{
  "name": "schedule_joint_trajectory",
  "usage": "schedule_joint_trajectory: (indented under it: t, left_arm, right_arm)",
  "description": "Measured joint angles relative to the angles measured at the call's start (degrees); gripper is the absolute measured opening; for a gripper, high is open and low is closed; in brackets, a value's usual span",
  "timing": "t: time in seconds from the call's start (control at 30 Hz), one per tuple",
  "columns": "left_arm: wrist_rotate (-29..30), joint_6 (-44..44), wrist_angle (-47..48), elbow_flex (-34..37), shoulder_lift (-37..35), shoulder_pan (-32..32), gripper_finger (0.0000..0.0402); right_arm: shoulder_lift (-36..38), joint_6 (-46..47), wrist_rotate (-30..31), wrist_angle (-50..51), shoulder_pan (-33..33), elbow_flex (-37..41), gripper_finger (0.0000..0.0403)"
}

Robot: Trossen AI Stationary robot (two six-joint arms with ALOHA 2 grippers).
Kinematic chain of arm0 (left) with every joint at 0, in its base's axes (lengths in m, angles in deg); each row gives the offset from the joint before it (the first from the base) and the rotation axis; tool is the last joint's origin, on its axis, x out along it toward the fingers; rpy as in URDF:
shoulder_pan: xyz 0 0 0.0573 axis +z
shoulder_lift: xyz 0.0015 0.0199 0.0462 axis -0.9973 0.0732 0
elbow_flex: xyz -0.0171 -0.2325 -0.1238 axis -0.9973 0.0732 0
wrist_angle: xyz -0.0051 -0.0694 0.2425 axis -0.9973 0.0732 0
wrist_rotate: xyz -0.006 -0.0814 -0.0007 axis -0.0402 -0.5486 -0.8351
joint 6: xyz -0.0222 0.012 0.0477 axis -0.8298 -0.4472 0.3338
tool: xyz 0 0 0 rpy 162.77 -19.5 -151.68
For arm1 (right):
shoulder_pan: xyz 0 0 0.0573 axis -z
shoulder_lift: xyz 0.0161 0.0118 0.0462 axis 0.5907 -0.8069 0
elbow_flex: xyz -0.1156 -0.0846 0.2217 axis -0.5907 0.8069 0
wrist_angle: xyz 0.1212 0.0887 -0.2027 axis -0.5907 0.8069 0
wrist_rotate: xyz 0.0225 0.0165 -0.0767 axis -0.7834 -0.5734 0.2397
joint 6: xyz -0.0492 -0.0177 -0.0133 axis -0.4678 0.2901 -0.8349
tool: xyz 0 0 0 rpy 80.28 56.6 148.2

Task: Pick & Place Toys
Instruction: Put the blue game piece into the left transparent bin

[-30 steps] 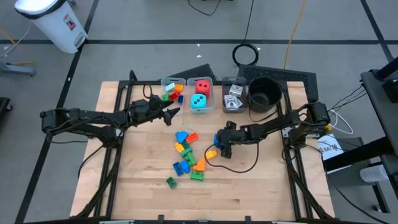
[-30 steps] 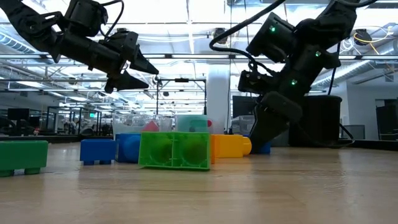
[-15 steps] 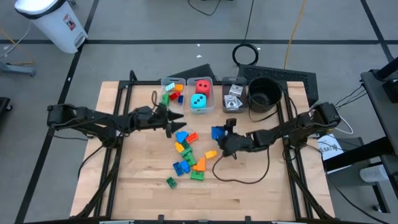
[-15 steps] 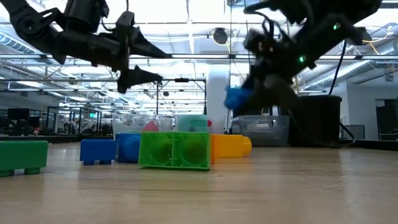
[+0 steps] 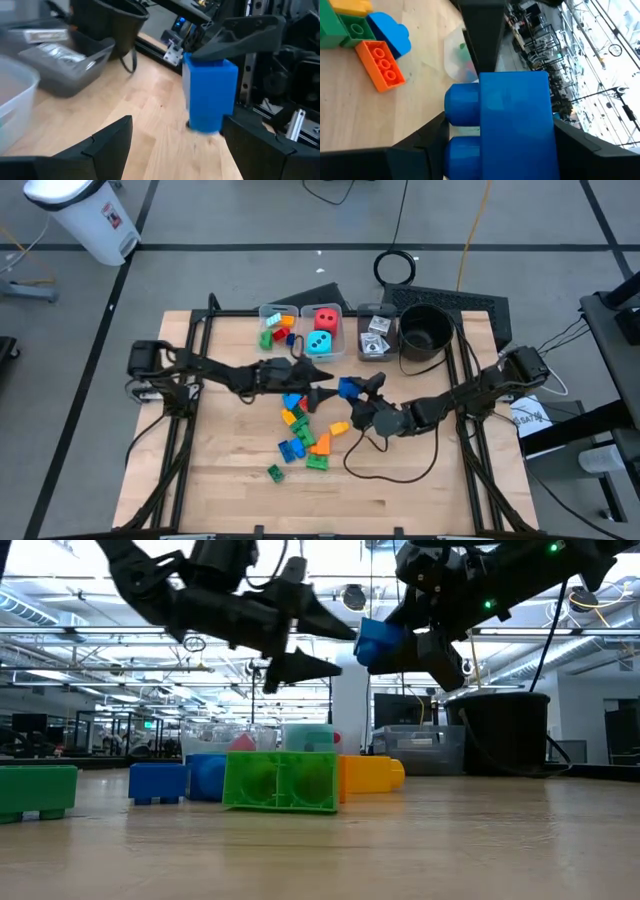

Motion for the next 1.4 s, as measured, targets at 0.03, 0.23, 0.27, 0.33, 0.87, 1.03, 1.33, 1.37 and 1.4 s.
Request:
schedule_joint_trajectory:
  t: [0.03, 0.23, 0.27, 0.33, 0.87, 1.03, 1.33, 1.37, 1.4]
  left_arm:
    - [0.02, 0.53, -0.05, -1.28, 1.24, -0.28, 0.0312]
    - [0.54, 3.94, 0.75, -6.12, 5.15, -1.43, 0.0312]
    - [0.6, 3.99, 0.7, -6.6, 5.39, -1.61, 0.0312]
    - [1.11, 3.9, 0.3, -6.93, 5.52, -2.02, 0.0312]
    - [3.13, 4.87, -3.15, -7.64, 5.62, -4.21, 0.0312]
    - [5.42, 5.73, -3.18, -8.24, 5.62, -5.03, 0.0312]
    - [6.09, 3.57, -0.65, -8.24, 5.59, -4.35, 0.0217]
    - [6.13, 3.39, -0.36, -8.24, 5.55, -4.25, 0.0195]
    - [6.16, 3.37, -0.04, -8.24, 5.53, -4.08, 0.0171]
  right_arm:
    - [0.0, 0.0, -0.02, 0.06, 0.0, 0.0, 0.0239]
    - [0.0, 1.17, 1.63, 1.6, -0.05, 0.2, 0.0239]
    - [0.03, 1.52, 1.62, 1.62, -0.05, 0.2, 0.0239]
    - [0.04, 1.9, 1.2, 1.45, 0.0, 0.2, 0.0239]
    - [0.0, 1.33, -1.53, -4.38, 0.15, -0.09, 0.0239]
    - [0.0, 0.61, -3.39, -5.94, 0.15, -0.09, 0.0239]
    - [0.0, 0.54, -3.3, -5.58, 0.19, -0.04, 0.0241]
    - [0.0, 0.92, -3.09, -5.3, 0.19, -0.02, 0.0245]
    - [0.0, 1.65, -3.04, -4.86, 0.19, 0.0, 0.0249]
